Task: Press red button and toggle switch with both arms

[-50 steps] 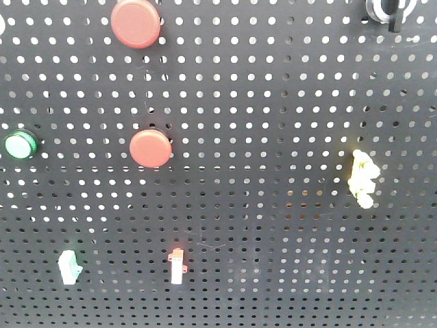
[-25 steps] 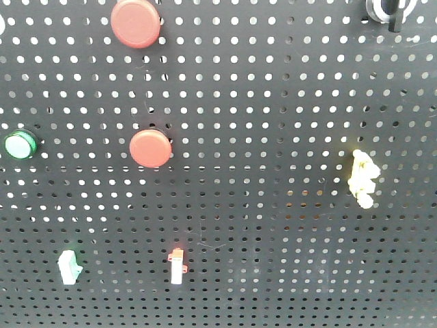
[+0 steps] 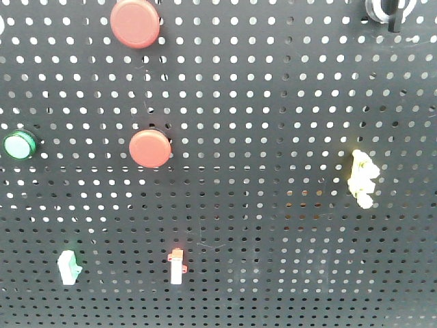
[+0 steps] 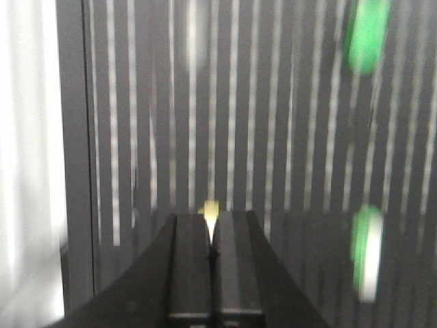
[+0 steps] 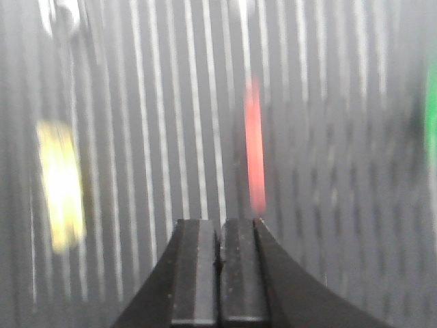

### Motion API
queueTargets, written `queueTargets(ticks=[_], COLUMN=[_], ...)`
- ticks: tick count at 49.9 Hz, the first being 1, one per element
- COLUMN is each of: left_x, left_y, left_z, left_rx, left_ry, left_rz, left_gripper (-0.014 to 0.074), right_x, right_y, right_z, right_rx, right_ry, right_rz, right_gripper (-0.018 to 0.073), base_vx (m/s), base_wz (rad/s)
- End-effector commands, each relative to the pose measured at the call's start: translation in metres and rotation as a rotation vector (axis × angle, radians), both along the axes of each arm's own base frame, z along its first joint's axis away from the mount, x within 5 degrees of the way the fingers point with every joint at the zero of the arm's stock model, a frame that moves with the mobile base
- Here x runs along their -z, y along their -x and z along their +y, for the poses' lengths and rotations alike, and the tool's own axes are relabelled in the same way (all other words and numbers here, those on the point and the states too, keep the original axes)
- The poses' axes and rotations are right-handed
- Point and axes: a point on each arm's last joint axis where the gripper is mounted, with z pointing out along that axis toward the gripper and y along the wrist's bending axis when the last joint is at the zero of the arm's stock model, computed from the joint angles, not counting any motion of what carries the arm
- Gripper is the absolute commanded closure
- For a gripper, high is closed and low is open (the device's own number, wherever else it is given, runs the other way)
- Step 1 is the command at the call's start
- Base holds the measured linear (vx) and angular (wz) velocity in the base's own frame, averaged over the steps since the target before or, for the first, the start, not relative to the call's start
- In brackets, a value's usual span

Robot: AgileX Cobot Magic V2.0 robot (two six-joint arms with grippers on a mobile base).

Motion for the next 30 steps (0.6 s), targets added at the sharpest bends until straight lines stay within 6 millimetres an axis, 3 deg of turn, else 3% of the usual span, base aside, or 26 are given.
queueTargets(ticks=[1,8,13,20,30], left_x=[-0.057,-0.116,-0.139,-0.148,-0.143], left_y=[-0.01,-0.028,-0.033,-0.036,-0.051], left_z=[-0.001,-0.001,-0.002,-0.002,-0.004], left_rx=[0.009,0.013,0.014,0.013,0.044], left_ry=[0.01,0.007,0.008,0.009,0.018], left_rz=[-0.04,-0.008,-0.038,-0.064,0.025], left_gripper=[0.0594,0.0594,0.0594,0.0594,0.0594], right_x=[-0.051,-0.097,-0.114,-0.121,-0.119], right_y=[-0.002,-0.017,-0.028,-0.036,-0.036], right_z=[0.0,0.001,0.001,0.001,0.001], right_rx=[0.028,0.036,0.035,0.035,0.028], right_ry=[0.045,0.074,0.073,0.071,0.057], right_rz=[-0.034,0.022,0.029,0.013,0.034], right_gripper=[0.0562,0.0562,0.0562,0.0562,0.0562], base_vx=[0.0,0.0,0.0,0.0,0.0], base_wz=[0.0,0.0,0.0,0.0,0.0])
